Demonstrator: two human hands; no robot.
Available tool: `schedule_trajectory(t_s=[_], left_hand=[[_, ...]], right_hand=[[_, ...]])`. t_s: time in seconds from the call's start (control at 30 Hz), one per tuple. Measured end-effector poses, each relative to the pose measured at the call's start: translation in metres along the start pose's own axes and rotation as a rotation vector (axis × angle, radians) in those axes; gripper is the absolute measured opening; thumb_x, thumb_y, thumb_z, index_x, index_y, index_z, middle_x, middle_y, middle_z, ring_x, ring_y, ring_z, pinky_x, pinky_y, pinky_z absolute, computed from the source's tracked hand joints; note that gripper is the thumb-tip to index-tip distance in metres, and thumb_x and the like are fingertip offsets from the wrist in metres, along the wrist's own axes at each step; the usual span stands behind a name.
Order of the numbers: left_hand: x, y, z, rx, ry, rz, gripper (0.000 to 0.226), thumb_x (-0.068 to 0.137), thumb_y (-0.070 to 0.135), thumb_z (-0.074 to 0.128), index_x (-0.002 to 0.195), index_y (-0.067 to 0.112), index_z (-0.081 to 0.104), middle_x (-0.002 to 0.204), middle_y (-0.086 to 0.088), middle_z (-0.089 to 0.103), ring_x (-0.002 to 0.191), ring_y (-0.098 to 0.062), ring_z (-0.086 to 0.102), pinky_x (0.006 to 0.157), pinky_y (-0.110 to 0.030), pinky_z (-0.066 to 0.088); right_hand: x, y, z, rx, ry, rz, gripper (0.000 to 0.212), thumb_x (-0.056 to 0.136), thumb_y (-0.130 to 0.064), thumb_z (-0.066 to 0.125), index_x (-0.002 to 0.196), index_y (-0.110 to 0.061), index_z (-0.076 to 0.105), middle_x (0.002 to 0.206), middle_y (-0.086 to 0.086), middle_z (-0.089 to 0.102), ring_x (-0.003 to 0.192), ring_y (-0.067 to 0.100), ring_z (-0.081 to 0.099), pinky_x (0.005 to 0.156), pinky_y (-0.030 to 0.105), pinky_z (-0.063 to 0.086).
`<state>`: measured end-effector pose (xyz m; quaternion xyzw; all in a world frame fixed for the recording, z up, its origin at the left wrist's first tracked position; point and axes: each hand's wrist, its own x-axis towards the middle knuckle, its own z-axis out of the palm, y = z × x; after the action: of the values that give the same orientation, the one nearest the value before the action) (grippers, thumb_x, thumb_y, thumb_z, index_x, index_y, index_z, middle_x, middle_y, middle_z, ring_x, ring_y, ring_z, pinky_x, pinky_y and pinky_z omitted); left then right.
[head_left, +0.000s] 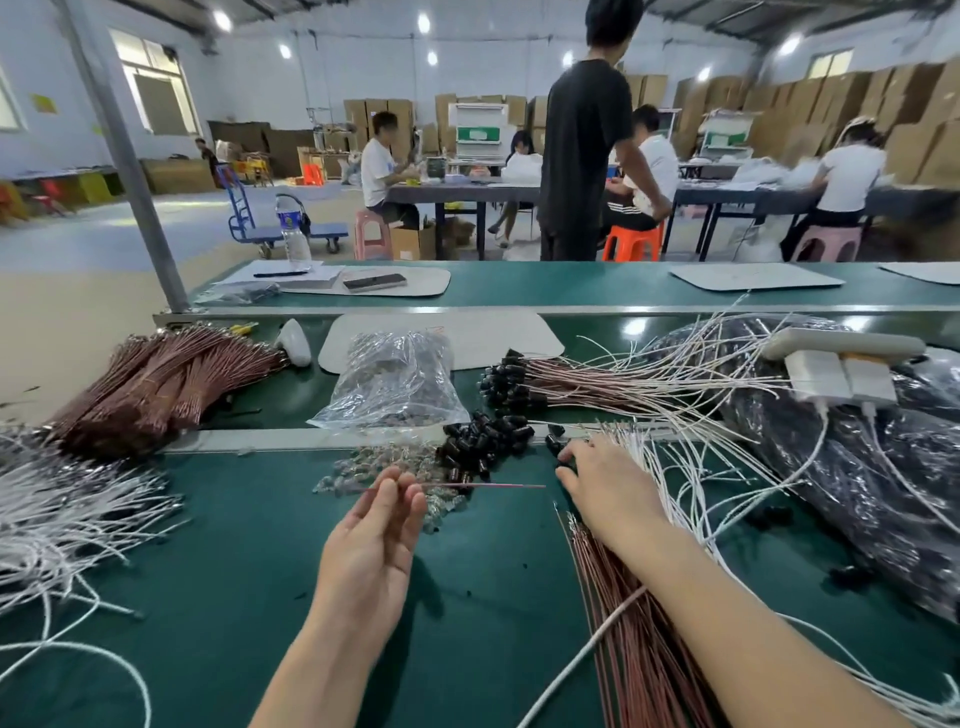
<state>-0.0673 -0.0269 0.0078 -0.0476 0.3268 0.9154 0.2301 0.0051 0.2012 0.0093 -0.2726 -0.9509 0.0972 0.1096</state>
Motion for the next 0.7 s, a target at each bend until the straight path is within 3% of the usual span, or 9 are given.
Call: schedule_trajectory(t_s=[0.07,0.13,0.2,0.3,0.37,0.5,0.7], left_hand=[[0.003,-0.005,-0.003,-0.017,-0.008,-0.016,0.014,0.095,0.004,0.056,0.098,0.002,0.069,0.082,-0.009,0.075,0.071,-0.014,0.074,0.063,-0.022,0.061],[0.005,-0.006,-0.004,-0.025,-0.005,-0.027,0.014,0.095,0.003,0.056,0.098,0.002,0.069,0.084,-0.01,0.076,0.073,-0.015,0.075,0.063,-0.023,0.061],[0.009,-0.006,-0.006,-0.028,0.013,-0.029,0.015,0.097,0.002,0.054,0.098,0.002,0.068,0.084,-0.01,0.076,0.073,-0.015,0.075,0.063,-0.023,0.061],[0.011,-0.005,-0.006,-0.026,0.034,-0.021,0.016,0.099,0.002,0.052,0.098,0.002,0.067,0.083,-0.01,0.076,0.072,-0.015,0.075,0.064,-0.024,0.061],[0.011,-0.006,-0.005,-0.019,0.039,-0.018,0.016,0.1,0.002,0.051,0.097,0.002,0.067,0.082,-0.009,0.076,0.071,-0.015,0.075,0.063,-0.024,0.061],[0.008,-0.008,-0.005,-0.004,0.056,-0.008,0.015,0.1,0.002,0.051,0.098,0.002,0.066,0.081,-0.01,0.076,0.069,-0.015,0.074,0.063,-0.025,0.061],[0.009,-0.007,-0.003,-0.007,0.077,-0.005,0.015,0.1,0.003,0.051,0.099,0.002,0.066,0.079,-0.009,0.075,0.068,-0.015,0.074,0.063,-0.025,0.061]], right_hand=[[-0.001,-0.001,-0.002,0.047,0.053,-0.004,0.024,0.103,-0.033,0.053,0.122,-0.021,0.059,0.121,-0.001,0.06,0.11,0.019,0.057,0.087,0.033,0.049],[-0.007,-0.003,-0.006,0.319,0.17,0.02,0.018,0.101,-0.027,0.057,0.119,-0.022,0.06,0.11,-0.004,0.066,0.1,0.012,0.062,0.084,0.027,0.05],[-0.018,-0.01,-0.01,0.746,0.221,0.078,0.017,0.102,-0.023,0.058,0.118,-0.028,0.061,0.097,-0.007,0.069,0.083,0.003,0.063,0.074,0.016,0.051],[-0.035,-0.026,-0.013,1.53,0.064,0.181,0.019,0.102,-0.011,0.057,0.115,-0.018,0.068,0.091,0.002,0.075,0.079,0.01,0.069,0.071,0.021,0.059],[-0.043,-0.034,-0.013,1.916,-0.034,0.269,0.018,0.1,-0.004,0.055,0.112,-0.008,0.068,0.094,0.01,0.076,0.081,0.018,0.073,0.071,0.025,0.061],[-0.051,-0.035,-0.01,2.154,-0.047,0.366,0.016,0.1,0.0,0.053,0.111,-0.005,0.063,0.106,0.02,0.075,0.089,0.027,0.075,0.07,0.028,0.062],[-0.058,-0.035,-0.008,2.209,-0.112,0.405,0.019,0.099,0.002,0.052,0.117,-0.003,0.058,0.115,0.024,0.072,0.095,0.031,0.074,0.072,0.03,0.062]])
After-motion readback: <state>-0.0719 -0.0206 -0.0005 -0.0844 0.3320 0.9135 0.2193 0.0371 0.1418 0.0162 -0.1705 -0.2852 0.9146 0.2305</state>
